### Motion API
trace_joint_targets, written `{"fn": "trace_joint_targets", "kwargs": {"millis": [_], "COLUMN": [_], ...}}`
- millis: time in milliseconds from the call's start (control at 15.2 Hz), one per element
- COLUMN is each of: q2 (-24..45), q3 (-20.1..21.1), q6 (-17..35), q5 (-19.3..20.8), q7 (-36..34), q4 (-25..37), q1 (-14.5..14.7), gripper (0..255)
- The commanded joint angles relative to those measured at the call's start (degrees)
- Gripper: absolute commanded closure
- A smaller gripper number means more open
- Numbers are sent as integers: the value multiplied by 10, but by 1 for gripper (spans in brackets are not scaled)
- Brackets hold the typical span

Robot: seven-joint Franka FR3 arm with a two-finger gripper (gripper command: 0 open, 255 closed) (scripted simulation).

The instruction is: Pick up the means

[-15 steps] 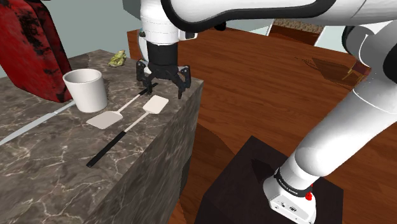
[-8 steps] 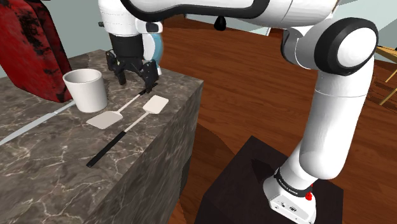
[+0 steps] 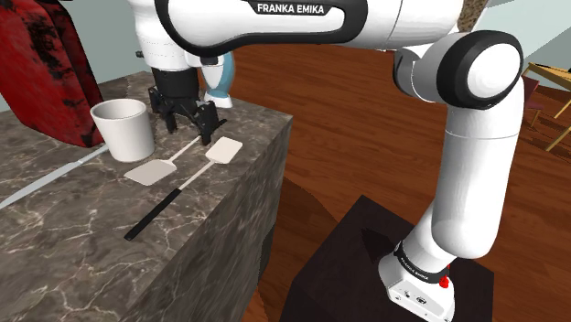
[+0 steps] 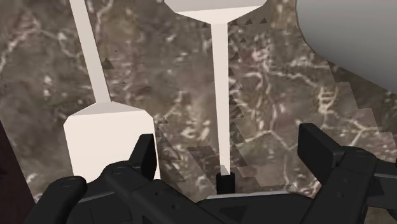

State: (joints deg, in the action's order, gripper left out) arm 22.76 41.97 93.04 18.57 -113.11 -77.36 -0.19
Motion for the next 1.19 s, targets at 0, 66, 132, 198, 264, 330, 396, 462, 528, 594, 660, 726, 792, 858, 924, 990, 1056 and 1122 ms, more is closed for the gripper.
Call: {"fn": "trace_joint_targets", "kwargs": {"millis": [0,66,132,198,264,330,396,462,528,594,660,726,792,858,924,990,1056,1122], "q2": [-2,-2,-2,-1,-1,-1,-1,-1,-1,-1,-1,-2,-1,1,2,4,5,7], "q3": [0,0,0,0,0,0,0,0,0,0,0,0,0,0,0,0,0,0], "q6": [14,14,14,14,14,14,14,14,14,14,14,14,6,-2,-11,-19,-28,-37], "q5": [-1,-1,-1,-1,-1,-1,-1,-1,0,-1,-1,-1,0,0,1,2,3,4], "q7": [-1,-1,-2,-1,-1,-2,-2,-2,-2,-2,-2,-1,0,1,1,2,2,3], "q4": [-16,-16,-16,-15,-15,-15,-15,-15,-15,-15,-15,-16,-7,3,13,23,33,44], "q1": [-4,-4,-3,-3,-3,-3,-3,-3,-3,-3,-3,-4,-2,0,3,5,8,11], "gripper": [0,0,255,255,255,255,255,255,255,255,255,255,255,255,255,255,255,255]}}
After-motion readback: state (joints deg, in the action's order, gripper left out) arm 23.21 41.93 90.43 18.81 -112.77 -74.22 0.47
